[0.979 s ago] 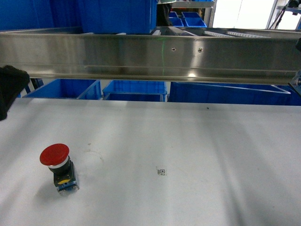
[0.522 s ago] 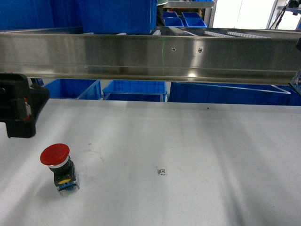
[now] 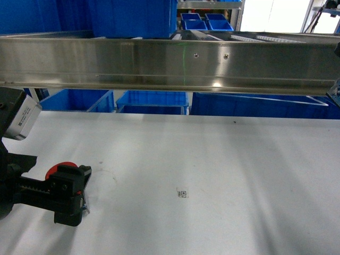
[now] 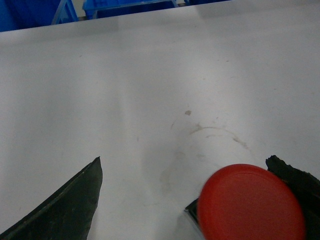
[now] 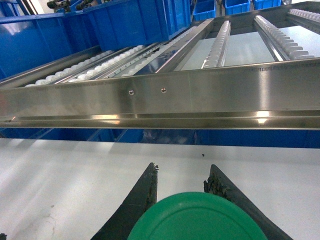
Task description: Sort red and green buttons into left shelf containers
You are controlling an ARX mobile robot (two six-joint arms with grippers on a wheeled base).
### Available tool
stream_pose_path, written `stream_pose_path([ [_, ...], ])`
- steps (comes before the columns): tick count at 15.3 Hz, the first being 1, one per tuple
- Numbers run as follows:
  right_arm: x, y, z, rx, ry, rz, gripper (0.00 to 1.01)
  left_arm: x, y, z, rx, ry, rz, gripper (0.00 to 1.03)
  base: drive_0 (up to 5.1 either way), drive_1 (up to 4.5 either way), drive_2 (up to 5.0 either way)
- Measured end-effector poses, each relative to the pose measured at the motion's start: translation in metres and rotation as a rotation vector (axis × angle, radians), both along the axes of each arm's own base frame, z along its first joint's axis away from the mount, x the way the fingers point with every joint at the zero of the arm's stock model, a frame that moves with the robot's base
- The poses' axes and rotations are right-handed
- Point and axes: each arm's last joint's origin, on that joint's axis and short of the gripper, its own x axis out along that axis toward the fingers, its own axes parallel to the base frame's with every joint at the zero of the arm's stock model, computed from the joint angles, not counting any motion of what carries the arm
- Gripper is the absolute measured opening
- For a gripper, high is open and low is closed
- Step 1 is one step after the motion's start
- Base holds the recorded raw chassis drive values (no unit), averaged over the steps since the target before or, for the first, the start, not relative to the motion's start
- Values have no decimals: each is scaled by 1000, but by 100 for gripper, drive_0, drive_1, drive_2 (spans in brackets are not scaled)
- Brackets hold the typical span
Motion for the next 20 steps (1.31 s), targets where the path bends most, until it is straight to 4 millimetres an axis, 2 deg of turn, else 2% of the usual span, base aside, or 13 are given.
stream_pose_path([
  [3,0,0,0,0,0,0,27,8,12,-16,-29,12,17,98,0,0,0],
  [11,0,0,0,0,0,0,27,19,23,-23,-82,-22,21,97,0,0,0],
  [17,0,0,0,0,0,0,27,22,24,-25,-86,-41,18,32,0,0,0],
  [20,0,0,0,0,0,0,27,20,27,-21,-80,-25,44,32,0,0,0],
])
